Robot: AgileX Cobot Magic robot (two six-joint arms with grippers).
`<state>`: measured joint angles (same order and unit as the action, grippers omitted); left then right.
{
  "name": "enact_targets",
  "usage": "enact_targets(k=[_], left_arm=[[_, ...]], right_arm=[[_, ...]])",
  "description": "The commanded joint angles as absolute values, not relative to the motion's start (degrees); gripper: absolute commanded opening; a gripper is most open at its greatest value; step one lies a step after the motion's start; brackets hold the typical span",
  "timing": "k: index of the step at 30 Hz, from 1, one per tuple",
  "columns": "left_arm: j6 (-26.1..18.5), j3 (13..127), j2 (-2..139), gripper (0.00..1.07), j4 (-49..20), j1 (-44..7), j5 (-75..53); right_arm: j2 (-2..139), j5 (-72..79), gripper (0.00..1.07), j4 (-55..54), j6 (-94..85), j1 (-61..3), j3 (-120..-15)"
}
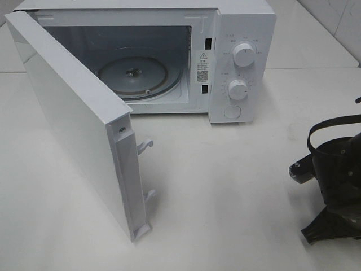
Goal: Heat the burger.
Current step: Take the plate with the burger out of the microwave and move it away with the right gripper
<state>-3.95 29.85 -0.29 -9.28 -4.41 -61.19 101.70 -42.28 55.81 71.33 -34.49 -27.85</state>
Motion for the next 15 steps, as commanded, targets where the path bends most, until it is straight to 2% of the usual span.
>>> enact_targets(k=[1,8,9,11,12,13,14,15], left_arm=[[-3.72,29.79,-0.46,1.0,-9.4,-4.3,-60.91],[-3.72,29.79,-0.46,1.0,-9.4,-4.3,-60.91],[-3.72,29.79,-0.46,1.0,-9.4,-4.3,-60.91],[-3.72,29.79,-0.46,1.0,-9.4,-4.3,-60.91],[-3.72,29.79,-0.46,1.0,-9.4,-4.3,-60.91],[-3.72,29.79,-0.46,1.0,-9.4,-4.3,-60.91],[-3.72,29.79,-0.46,1.0,-9.4,-4.3,-60.91],[-3.72,29.79,-0.46,1.0,-9.4,-4.3,-60.91]], right_arm=[[104.28,-44.98,0.05,59.13,73.17,-34.21,-27.67],[105.37,-43.26,0.14,60.33,74.54,-34.21,-27.67],[105.37,-43.03,0.2,60.45,74.37,-34.21,-27.67],[105.37,-43.03,0.23,60.45,74.37,-34.21,-27.67],[105.37,-42.97,0.32,60.1,74.31,-34.21,-27.67],[105.37,-42.97,0.32,60.1,74.31,-34.21,-27.67],[104.74,-42.97,0.4,59.24,73.85,-34.32,-27.67],[104.74,-42.97,0.4,59.24,73.85,-34.32,-27.67]])
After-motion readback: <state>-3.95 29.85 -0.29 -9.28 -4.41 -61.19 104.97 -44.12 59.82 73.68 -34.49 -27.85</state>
